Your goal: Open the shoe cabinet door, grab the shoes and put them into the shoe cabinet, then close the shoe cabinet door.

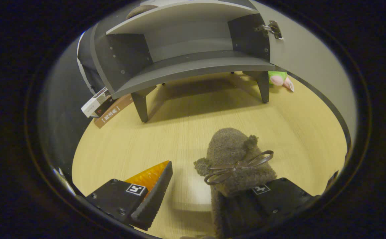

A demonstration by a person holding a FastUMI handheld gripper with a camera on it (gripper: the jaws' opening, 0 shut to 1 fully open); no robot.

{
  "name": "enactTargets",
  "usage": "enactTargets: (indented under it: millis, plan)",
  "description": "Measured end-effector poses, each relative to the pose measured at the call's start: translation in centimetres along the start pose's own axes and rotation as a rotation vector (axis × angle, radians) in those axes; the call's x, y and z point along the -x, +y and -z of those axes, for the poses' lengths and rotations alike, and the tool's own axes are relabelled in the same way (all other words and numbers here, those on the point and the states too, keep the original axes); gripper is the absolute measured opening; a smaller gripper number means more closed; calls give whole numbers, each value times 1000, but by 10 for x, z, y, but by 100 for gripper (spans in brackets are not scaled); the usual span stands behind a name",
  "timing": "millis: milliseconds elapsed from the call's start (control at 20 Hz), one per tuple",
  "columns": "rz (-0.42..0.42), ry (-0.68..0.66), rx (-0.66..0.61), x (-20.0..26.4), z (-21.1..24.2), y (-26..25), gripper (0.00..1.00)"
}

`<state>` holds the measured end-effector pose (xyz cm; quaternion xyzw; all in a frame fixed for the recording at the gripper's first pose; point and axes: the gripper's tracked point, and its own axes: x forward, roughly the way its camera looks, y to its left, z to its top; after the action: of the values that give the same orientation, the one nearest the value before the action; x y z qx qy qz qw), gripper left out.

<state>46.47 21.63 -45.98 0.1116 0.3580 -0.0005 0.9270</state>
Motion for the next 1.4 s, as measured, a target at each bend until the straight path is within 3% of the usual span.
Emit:
enactTargets:
  millis: [250,450,550,950,1150,1400]
  plan:
    - [52,10,-50,3,-6,-32,45]
    - [-79,8,-62,27,-5,-22,13]
    - [-115,1,-53,47,-5,-19,9]
    - [-164,-120,33,171,-23,-10,8]
    - [-194,-227,51,235,-72,3,8]
    - [-174,-400,79,285,-169,26,8]
